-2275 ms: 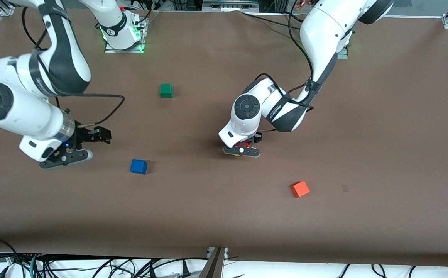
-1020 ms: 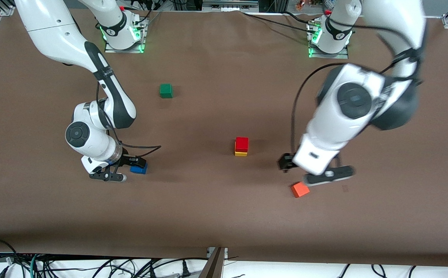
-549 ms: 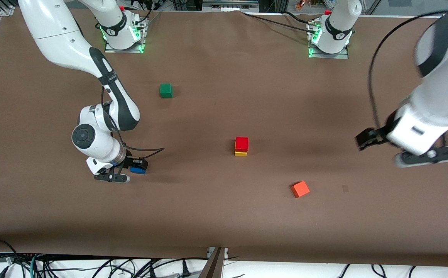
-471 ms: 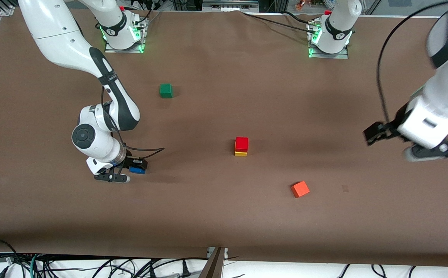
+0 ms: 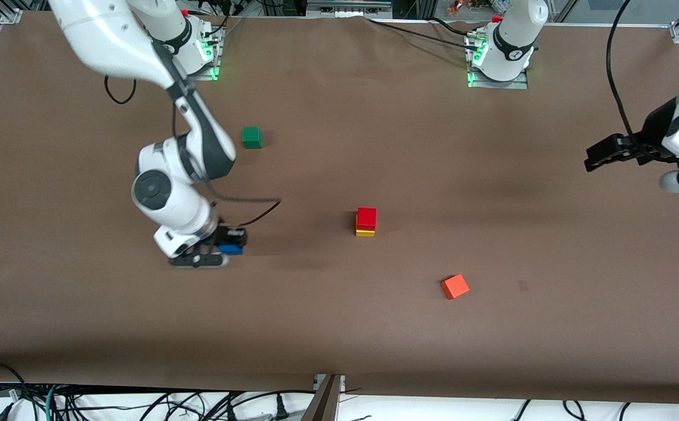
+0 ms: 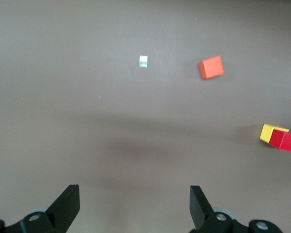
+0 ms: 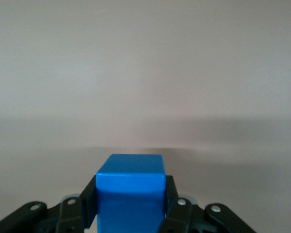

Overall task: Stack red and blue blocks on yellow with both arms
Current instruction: 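Carry the blue cube with the right gripper over the red cube, then lower the blue cube onto the red cube and open the right gripper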

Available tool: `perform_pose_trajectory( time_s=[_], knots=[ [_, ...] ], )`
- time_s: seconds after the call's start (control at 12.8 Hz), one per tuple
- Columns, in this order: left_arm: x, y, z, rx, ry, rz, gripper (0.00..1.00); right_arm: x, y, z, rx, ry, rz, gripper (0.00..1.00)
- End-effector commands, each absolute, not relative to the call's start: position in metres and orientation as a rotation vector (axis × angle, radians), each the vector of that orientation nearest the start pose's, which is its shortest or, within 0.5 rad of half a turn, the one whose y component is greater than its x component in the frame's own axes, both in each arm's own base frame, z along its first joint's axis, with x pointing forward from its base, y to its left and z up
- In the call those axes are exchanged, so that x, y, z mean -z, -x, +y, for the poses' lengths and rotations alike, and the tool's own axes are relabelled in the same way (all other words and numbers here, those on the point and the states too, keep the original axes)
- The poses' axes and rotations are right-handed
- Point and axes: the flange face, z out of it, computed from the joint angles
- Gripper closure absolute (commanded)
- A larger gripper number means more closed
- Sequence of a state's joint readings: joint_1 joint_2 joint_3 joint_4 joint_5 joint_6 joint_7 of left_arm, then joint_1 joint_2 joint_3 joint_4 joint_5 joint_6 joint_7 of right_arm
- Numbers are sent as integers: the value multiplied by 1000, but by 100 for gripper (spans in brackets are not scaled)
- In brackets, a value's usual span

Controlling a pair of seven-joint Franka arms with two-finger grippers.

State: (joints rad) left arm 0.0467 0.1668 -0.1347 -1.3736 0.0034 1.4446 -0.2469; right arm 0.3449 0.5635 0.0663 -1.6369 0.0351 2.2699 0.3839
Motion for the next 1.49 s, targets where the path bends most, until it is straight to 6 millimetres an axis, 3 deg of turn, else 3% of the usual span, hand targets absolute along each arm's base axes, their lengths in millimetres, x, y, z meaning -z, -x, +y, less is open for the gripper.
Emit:
perform_pose_trajectory(
  time_s=[0.0, 0.24, 0.39, 0.63, 0.78, 1.1, 1.18, 1.41],
  knots=[
    [-606, -574, -45, -151, 3144, -219, 0, -354, -607, 362, 29, 3074, 70, 55],
    [-593, -582, -41, -190, 3147, -190, 0, -370, -577, 447, 79, 3110, 99, 52],
    [-594, -583, -41, -185, 3147, -188, 0, -368, -560, 499, 110, 3076, 148, 51],
    [-593, -584, -40, -184, 3145, -195, 0, -361, -550, 552, 158, 3019, 178, 51],
    [-598, -587, -36, -166, 3148, -200, 0, -356, -549, 571, 207, 2968, 182, 51],
    [-591, -593, -29, -181, 3152, -220, 0, -333, -545, 585, 243, 2944, 156, 51],
    [-591, -593, -29, -181, 3152, -220, 0, -323, -547, 582, 267, 2971, 129, 51],
    [-589, -594, -30, -186, 3151, -220, 0, -323, -548, 583, 307, 2986, 96, 51]
  ],
)
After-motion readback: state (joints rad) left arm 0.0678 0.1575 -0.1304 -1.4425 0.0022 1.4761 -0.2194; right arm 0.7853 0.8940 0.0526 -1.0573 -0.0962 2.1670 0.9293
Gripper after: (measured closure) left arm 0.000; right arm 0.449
